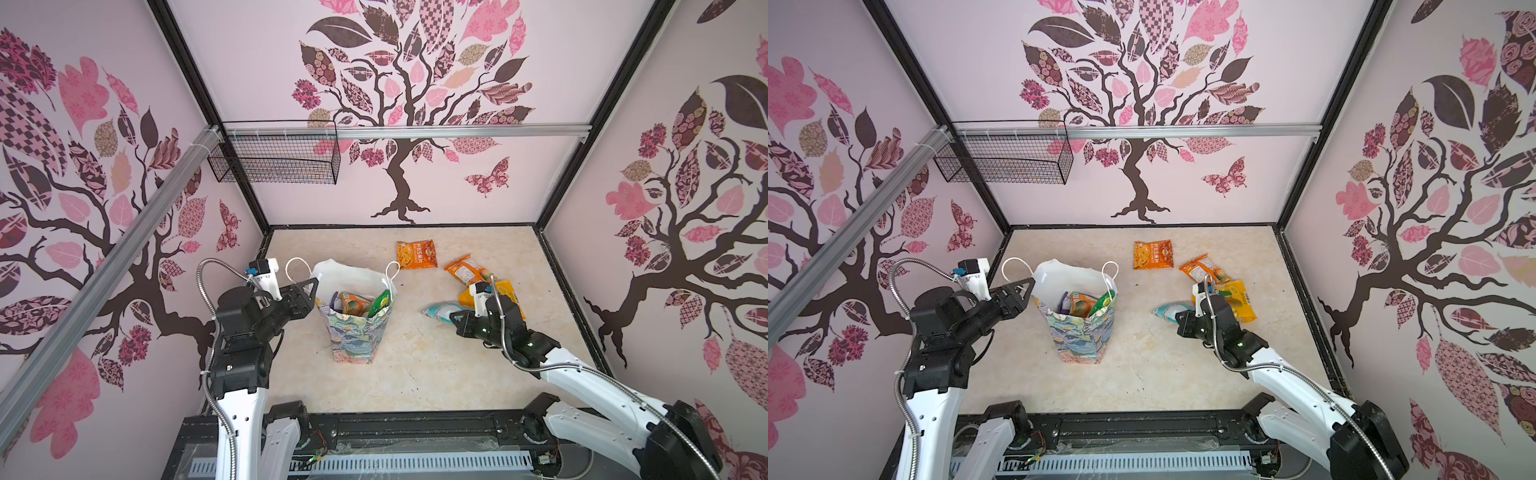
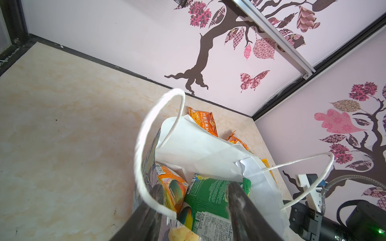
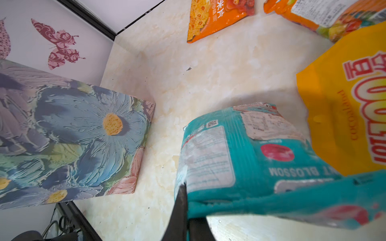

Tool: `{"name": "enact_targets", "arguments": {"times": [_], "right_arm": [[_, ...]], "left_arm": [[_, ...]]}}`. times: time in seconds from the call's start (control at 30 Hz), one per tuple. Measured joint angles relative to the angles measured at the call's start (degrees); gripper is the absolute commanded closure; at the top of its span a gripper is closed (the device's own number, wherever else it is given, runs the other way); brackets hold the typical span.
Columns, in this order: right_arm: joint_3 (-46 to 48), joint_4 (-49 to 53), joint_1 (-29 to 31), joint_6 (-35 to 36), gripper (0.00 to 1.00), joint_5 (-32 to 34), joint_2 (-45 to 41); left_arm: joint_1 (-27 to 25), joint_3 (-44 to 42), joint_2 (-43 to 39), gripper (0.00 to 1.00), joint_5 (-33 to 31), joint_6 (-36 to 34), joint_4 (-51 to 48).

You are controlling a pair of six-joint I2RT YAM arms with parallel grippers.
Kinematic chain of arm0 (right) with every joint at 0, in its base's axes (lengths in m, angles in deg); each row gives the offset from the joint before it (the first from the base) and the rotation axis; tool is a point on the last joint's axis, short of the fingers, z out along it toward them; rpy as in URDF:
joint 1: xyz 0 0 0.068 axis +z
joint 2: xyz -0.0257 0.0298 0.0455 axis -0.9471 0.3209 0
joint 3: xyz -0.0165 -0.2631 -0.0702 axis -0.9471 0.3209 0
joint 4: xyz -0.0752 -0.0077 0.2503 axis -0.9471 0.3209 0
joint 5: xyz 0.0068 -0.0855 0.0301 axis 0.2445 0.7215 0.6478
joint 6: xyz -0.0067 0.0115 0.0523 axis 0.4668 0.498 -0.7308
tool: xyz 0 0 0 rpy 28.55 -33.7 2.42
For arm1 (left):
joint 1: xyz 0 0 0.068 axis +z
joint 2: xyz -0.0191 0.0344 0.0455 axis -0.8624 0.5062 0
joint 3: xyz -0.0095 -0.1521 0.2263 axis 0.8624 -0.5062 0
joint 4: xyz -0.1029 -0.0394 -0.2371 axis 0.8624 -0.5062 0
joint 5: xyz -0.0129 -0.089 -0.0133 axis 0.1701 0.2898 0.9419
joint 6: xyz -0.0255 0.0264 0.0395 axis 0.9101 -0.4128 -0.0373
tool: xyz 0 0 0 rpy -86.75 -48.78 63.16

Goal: Place the snacks into the paper bag
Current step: 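Lift the teal packet off the table with the right gripper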

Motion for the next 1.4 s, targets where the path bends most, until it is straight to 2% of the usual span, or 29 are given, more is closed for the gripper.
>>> {"name": "enact_targets", "arguments": {"times": [0.33,0.67,1.1,1.4], "right_arm": [[-4.0,5.1,2.4,0.5,1.0,-1.2,-3.4],[-13.2,11.3,7.9,3.0,1.0,-1.9,-3.8],[-24.6,16.7,8.2,7.0,1.0,-3.3,-2.8],[-34.0,20.4,8.3,10.6,1.0,-2.6,2.0]], "left_arm": [[0.0,0.0,0.0,0.47,0.0,0.0,0.0],[0.1,0.0,0.0,0.47,0.0,0.0,0.0],[0.1,0.0,0.0,0.47,0.0,0.0,0.0],[0.1,0.0,0.1,0.46,0.1,0.1,0.0]]}}
